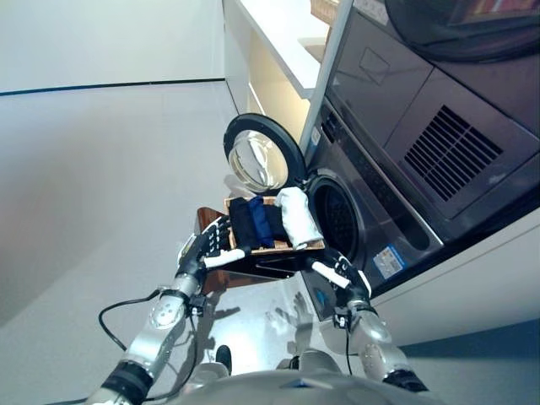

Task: Pick up the clothes and place them into the washing machine

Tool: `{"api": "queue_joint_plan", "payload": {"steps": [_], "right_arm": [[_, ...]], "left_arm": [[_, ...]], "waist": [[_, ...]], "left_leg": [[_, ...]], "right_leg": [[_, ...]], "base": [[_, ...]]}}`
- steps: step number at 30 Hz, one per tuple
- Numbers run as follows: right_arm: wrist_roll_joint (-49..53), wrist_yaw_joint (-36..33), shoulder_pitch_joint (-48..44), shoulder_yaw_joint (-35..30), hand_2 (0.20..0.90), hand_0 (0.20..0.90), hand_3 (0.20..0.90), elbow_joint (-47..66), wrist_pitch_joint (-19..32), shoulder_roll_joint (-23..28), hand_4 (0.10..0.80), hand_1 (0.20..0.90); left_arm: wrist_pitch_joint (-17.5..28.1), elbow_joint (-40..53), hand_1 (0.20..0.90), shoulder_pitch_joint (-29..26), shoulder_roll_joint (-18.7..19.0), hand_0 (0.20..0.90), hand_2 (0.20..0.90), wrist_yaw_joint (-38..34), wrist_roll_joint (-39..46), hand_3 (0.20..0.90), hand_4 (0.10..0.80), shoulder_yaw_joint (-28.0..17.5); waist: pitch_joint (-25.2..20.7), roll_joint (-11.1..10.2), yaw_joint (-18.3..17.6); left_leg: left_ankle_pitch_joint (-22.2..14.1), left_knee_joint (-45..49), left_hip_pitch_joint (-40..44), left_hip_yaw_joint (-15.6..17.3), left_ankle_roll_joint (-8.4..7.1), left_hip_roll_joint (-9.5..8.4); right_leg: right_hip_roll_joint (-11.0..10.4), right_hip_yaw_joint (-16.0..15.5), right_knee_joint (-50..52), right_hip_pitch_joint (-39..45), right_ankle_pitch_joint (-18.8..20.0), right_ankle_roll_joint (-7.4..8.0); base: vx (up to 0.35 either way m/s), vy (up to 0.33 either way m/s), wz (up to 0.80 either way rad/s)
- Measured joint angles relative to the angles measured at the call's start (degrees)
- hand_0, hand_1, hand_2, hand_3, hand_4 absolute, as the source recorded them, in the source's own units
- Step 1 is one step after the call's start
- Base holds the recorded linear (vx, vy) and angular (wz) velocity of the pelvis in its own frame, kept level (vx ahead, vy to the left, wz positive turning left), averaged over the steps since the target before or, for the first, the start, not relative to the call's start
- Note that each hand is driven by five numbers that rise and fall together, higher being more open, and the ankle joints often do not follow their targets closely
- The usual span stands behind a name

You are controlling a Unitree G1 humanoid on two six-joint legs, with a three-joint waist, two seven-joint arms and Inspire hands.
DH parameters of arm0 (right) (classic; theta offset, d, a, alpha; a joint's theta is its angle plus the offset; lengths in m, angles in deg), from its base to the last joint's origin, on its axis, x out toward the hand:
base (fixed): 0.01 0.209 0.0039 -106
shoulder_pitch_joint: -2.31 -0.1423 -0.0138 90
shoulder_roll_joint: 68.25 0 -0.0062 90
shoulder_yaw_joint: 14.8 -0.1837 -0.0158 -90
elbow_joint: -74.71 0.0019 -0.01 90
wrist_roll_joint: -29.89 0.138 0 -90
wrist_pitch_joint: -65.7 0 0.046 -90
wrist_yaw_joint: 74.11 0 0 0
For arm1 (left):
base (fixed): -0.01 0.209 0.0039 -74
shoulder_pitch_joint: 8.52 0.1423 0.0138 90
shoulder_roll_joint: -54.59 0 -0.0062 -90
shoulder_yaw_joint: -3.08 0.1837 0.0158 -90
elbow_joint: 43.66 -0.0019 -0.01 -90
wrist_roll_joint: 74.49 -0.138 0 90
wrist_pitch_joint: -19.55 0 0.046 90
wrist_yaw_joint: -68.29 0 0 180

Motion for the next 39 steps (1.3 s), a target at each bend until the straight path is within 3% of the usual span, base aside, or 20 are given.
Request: {"api": "queue_joint_plan", "payload": {"steps": [1, 3, 5, 6, 8, 9, 11, 13, 14, 15, 17, 22, 24, 28, 36, 39], "right_arm": [[-0.71, -0.02, 0.01, 0.06, 0.9, 0.9, 0.9, 0.45, -0.05, -0.02, 0.8, 0.9], [-3.39, -0.11, 0.13, 0.18, 0.9, 0.9, 0.9, 1.24, -0.13, -0.04, 0.8, 0.9], [-5.52, -0.24, 1.17, 0.36, 0.9, 0.9, 0.9, 1.23, -1.22, -0.05, 0.8, 0.9], [-6.75, -0.28, 1.97, 0.44, 0.9, 0.9, 0.9, 1.09, -1.3, -0.16, 0.8, 0.9], [-7.98, -0.33, 2.1, 0.36, 0.9, 0.9, 0.9, 0.41, -2.31, 0.26, 0.8, 0.9], [-8.0, -0.47, 2.56, 0.16, 0.9, 0.9, 0.9, 0.34, -2.33, 0.67, 0.8, 0.9], [-9.23, -0.36, 2.36, 0.18, 0.9, 0.9, 0.9, 0.61, -2.37, 2.42, 0.8, 0.9], [-10.23, 0.0, 2.35, 1.31, 0.9, 0.9, 0.9, 1.31, -2.25, 4.19, 0.8, 0.9], [-10.46, -0.6, 2.13, 1.12, 0.9, 0.9, 0.9, 1.76, -2.23, 4.49, 0.8, 0.9], [-10.48, -0.85, 1.69, 0.4, 0.9, 0.9, 0.9, 1.71, -2.25, 4.76, 0.8, 0.9], [-11.36, -1.84, 1.0, -0.2, 0.9, 0.9, 0.9, 1.58, -2.31, 4.76, 0.8, 0.9], [-12.28, -2.89, -1.33, -0.99, 0.9, 0.9, 0.9, 0.24, -2.38, 5.28, 0.8, 0.9], [-12.36, -2.82, -1.37, -0.82, 0.9, 0.9, 0.9, 0.26, -2.4, 5.68, 0.8, 0.9], [-12.38, -2.62, -2.71, -0.32, 0.9, 0.9, 0.9, -0.52, -3.19, 5.68, 0.8, 0.9], [-9.77, -2.81, -14.6, -0.05, 0.9, 0.9, 0.9, -8.74, -3.29, 6.0, 0.8, 0.9], [-7.3, -3.03, -17.08, -0.37, 0.9, 0.9, 0.9, -10.7, -2.69, 6.69, 0.8, 0.9]], "left_arm": [[-0.1, -0.05, 0.9, 0.24, -0.09, 0.9, 0.9, -0.01, 0.1, 0.9, 0.8, -0.16], [-0.13, -0.23, 0.9, 0.49, 0.04, 0.9, 0.9, -0.01, 0.09, 0.9, 0.8, -0.39], [-0.2, -0.32, 0.9, 1.08, -0.02, 0.9, 0.9, 0.12, -0.02, 0.9, 0.8, -0.28], [-0.19, -0.32, 0.9, 1.15, 0.31, 0.9, 0.9, 0.18, -0.08, 0.9, 0.8, -0.42], [-0.48, -0.46, 0.9, 1.4, -0.36, 0.9, 0.9, 0.01, -0.08, 0.9, 0.8, -0.46], [-0.5, -0.39, 0.9, 2.33, -1.03, 0.9, 0.9, 0.07, -0.09, 0.9, 0.8, -0.45], [-0.62, -0.34, 0.9, 3.5, -2.55, 0.9, 0.9, 0.05, -0.13, 0.9, 0.8, -0.66], [-0.74, -0.77, 0.9, 2.44, -3.13, 0.9, 0.9, 0.04, -0.4, 0.9, 0.8, 0.19], [-0.97, -0.78, 0.9, 1.2, -4.0, 0.9, 0.9, 0.47, -0.63, 0.9, 0.8, 0.53], [-1.0, -0.71, 0.9, 0.77, -4.81, 0.9, 0.9, 1.04, -0.66, 0.9, 0.8, 0.56], [-1.31, -0.26, 0.9, 1.33, -4.8, 0.9, 0.9, 1.37, -0.64, 0.9, 0.8, 0.48], [-2.02, -0.34, 0.9, 3.07, -1.88, 0.9, 0.9, 2.33, -0.47, 0.9, 0.8, -0.51], [-2.17, -2.96, 0.9, 4.43, -2.74, 0.9, 0.9, 2.03, -0.42, 0.9, 0.8, -2.26], [-3.06, -13.05, 0.9, 4.39, -3.41, 0.9, 0.9, -0.48, -4.98, 0.9, 0.8, -6.01], [-3.5, -48.13, 0.9, 0.46, -4.71, 0.9, 0.9, -4.49, -15.31, 0.9, 0.8, -12.07], [-4.32, -49.28, 0.9, 2.49, -4.81, 0.9, 0.9, -5.43, -16.95, 0.9, 0.8, -12.09]], "waist": [[0.16, 0.24, -0.11], [0.64, -0.03, -0.69], [0.41, -1.22, -1.12], [-0.04, -2.75, -1.56], [0.08, -3.04, -1.67], [-0.17, -2.41, -1.45], [-0.86, -0.81, -1.08], [-0.86, -1.16, -1.77], [-0.9, -0.66, -2.4], [-0.76, 0.36, -3.17], [-1.3, 1.32, -3.13], [-2.1, 2.4, -3.04], [-2.56, 2.74, -3.15], [-2.79, 2.9, -2.74], [-3.16, 4.41, -1.62], [-2.5, 5.37, -0.08]], "left_leg": [[-0.11, 0.01, -0.15, -0.36, -0.04, 0.13], [0.02, 0.0, -0.24, -0.84, -0.45, -0.16], [-0.24, -0.03, 0.29, -2.62, -1.95, -0.66], [-0.23, -0.03, 0.46, -3.66, -2.82, -1.25], [-0.28, -0.02, 1.3, -4.65, -4.45, -0.41], [-0.7, -0.02, 1.65, -5.82, -5.93, 1.35], [-0.24, 0.7, 1.4, -6.5, -8.1, 4.6], [-0.66, 5.81, -2.24, -6.03, -9.02, 5.33], [-0.09, 7.47, -5.6, -3.03, -9.19, 5.6], [0.5, 6.07, -5.82, -0.22, -7.86, 6.2], [1.34, 3.33, -5.67, 0.43, -7.32, 6.2], [2.14, -0.02, -5.74, 2.5, -7.03, 5.27], [2.4, -0.02, -5.66, 3.45, -6.63, 4.93], [2.43, -0.01, -5.92, 4.04, -6.64, 4.97], [3.12, 0.18, -10.18, 5.48, -6.14, 4.74], [3.16, 0.25, -11.05, 5.48, -6.31, 4.59]], "right_leg": [[-0.94, -1.51, -5.54, 0.02, 0.48, 0.13], [-2.99, -4.22, -14.47, 0.48, 2.22, 2.86], [-3.66, -4.03, -18.25, 2.89, 4.29, 2.95], [-4.19, -4.04, -18.95, 4.41, 5.14, 2.16], [-3.49, -4.23, -19.31, 5.55, 9.41, 0.58], [-1.65, -4.32, -19.75, 7.04, 11.46, -1.48], [1.97, -5.07, -21.28, 8.64, 11.29, -3.26], [2.24, -8.6, -21.3, 9.07, 10.9, -4.75], [2.18, -11.6, -21.08, 8.85, 10.41, -5.13], [2.81, -12.66, -21.09, 8.88, 10.18, -5.36], [2.98, -12.66, -21.24, 7.94, 9.83, -5.53], [1.91, -11.56, -21.29, 5.74, 10.34, -4.82], [1.55, -10.74, -21.31, 5.49, 10.44, -4.6], [1.62, -10.45, -21.29, 4.82, 10.54, -4.24], [1.42, -9.12, -21.29, -0.25, 11.51, -4.25], [1.28, -9.13, -21.29, -1.22, 11.64, -4.29]], "base": [[0.169, -0.095, -0.21], [0.203, -0.138, 0.05], [0.271, -0.183, 0.44], [0.163, -0.12, 0.73], [0.168, -0.133, 0.55], [0.208, -0.2, 0.4], [0.047, -0.166, 0.39], [-0.001, -0.105, 0.7], [0.124, -0.025, 1.05], [0.121, 0.02, 0.86], [0.095, 0.04, 0.21], [0.053, 0.024, -0.08], [0.045, 0.013, -0.16], [-0.003, 0.008, -0.1], [-0.076, 0.038, -0.07], [-0.088, 0.019, 0.04]]}}
